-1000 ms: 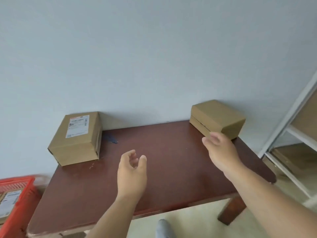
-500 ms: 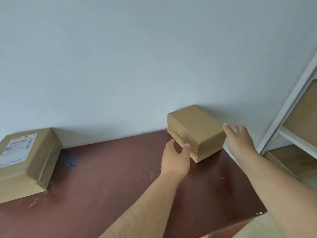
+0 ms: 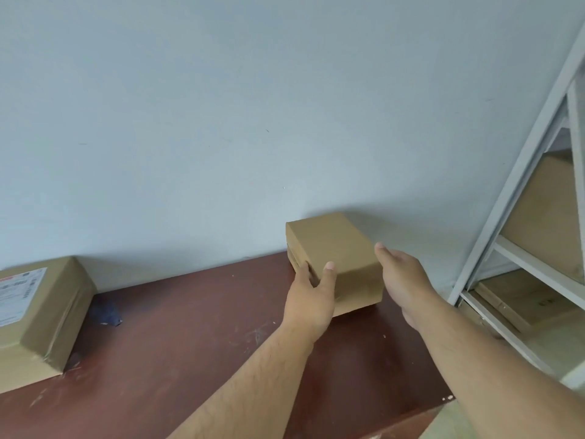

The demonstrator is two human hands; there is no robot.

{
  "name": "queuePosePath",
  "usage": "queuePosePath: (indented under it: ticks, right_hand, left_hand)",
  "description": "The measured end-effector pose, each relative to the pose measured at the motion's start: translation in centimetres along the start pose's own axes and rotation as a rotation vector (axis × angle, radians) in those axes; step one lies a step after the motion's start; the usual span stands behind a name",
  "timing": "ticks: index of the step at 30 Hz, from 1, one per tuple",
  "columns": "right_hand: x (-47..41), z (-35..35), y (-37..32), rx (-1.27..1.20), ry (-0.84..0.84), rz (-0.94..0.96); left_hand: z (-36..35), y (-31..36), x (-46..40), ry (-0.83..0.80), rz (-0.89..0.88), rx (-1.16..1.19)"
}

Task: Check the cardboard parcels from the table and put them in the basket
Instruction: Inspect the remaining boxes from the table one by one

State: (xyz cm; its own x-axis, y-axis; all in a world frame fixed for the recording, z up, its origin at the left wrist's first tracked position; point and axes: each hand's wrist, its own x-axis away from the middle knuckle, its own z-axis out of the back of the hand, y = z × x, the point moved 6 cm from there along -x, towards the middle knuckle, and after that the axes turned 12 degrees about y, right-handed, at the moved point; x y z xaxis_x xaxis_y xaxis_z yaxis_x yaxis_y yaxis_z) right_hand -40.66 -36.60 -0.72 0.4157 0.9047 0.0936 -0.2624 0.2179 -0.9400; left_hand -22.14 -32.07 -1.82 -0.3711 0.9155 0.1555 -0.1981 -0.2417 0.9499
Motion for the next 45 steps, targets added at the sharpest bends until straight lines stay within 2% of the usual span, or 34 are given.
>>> queuePosePath:
  ticks: [5,9,14,21,28,45]
  right_hand:
    - [6.7,0.3,-1.5,-0.049,-0.051,0.041]
    - [14.3,0.9,-3.5,-0.179,-0.139,0.039]
    - [26.5,2.5,-6.0,-0.266,-0.331,0.056]
    - [39.3,2.8,-5.0,-0.336,-0.536,0.176]
    - [44.8,1.4,-3.6,-0.351,-0.561,0.175]
    - [45.2,2.8,-3.2,-0.355,-0.367,0.259]
  left_hand:
    - [5.8,1.1,4.6,0.114,0.002,0.044]
    - [11.7,2.0,10.6,0.225,0.0,0.063]
    - [19.2,1.6,21.2,0.342,-0.024,0.131]
    - [25.8,-1.6,33.0,0.463,-0.091,0.229]
    - [29.3,-4.7,37.0,0.564,-0.096,0.225]
    - [29.4,-5.0,36.7,0.537,-0.158,0.226]
